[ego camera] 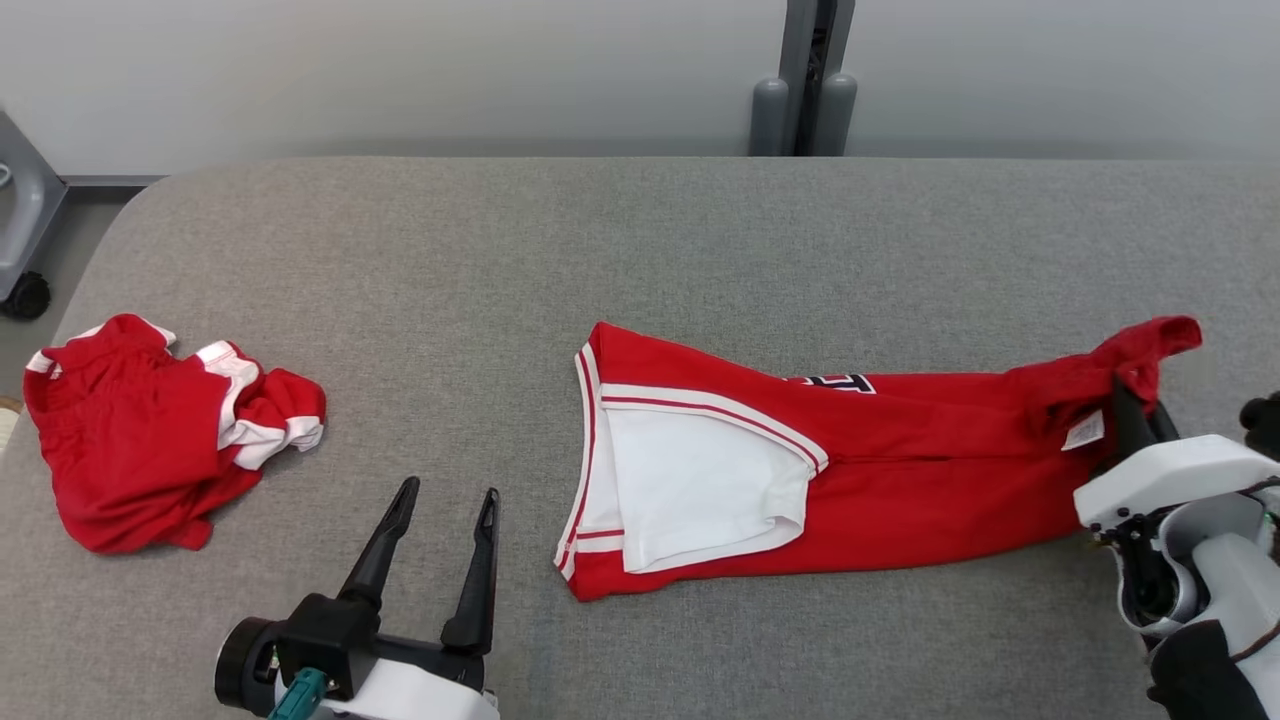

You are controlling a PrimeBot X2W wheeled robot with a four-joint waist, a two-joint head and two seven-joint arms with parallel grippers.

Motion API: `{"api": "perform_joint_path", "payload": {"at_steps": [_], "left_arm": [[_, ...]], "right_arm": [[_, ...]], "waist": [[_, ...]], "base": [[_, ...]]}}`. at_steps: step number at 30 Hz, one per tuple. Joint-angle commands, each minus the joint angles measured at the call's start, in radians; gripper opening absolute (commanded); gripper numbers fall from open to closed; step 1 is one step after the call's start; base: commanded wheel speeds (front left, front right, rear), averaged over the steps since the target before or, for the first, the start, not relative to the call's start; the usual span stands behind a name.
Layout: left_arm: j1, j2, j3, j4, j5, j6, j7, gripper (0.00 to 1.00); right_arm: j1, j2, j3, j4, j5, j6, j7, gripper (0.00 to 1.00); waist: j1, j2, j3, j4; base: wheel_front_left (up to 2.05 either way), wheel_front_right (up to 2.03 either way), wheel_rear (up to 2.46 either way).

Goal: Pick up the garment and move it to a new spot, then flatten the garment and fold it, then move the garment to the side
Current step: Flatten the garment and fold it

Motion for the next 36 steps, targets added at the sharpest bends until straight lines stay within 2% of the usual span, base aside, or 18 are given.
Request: {"api": "perform_joint_path", "payload": {"at_steps": [1,8,14,25,36], "left_arm": [[0.010,0.003,-0.001,0.001,-0.007,0.005,-0.003,1.00],[0.026,0.003,-0.006,0.005,-0.017,0.012,-0.003,1.00],[0.031,0.004,-0.018,0.014,-0.029,0.016,-0.003,1.00],[0.032,0.003,-0.037,0.033,-0.044,0.019,-0.003,1.00],[0.028,0.003,-0.044,0.038,-0.059,0.025,-0.003,1.00]], "right_arm": [[0.014,0.001,0.008,-0.020,0.012,0.000,0.005,0.00],[0.051,0.063,0.065,-0.166,0.067,0.000,0.073,0.00],[0.065,0.121,0.099,-0.218,0.087,0.000,0.124,0.00],[0.022,0.179,0.163,-0.159,0.098,0.000,0.153,0.00],[0.004,0.178,0.315,-0.110,0.232,0.000,0.135,0.00]], "waist": [[0.0000,0.0000,-0.008,0.006],[0.0000,0.0000,-0.039,0.043],[0.0000,0.0000,-0.059,0.100],[0.0000,0.0000,-0.059,0.235],[0.0000,0.0000,-0.054,0.309]], "base": [[0.00,0.00,0.00],[0.00,0.00,0.00],[0.00,0.00,0.00],[0.00,0.00,0.00],[0.00,0.00,0.00]]}}
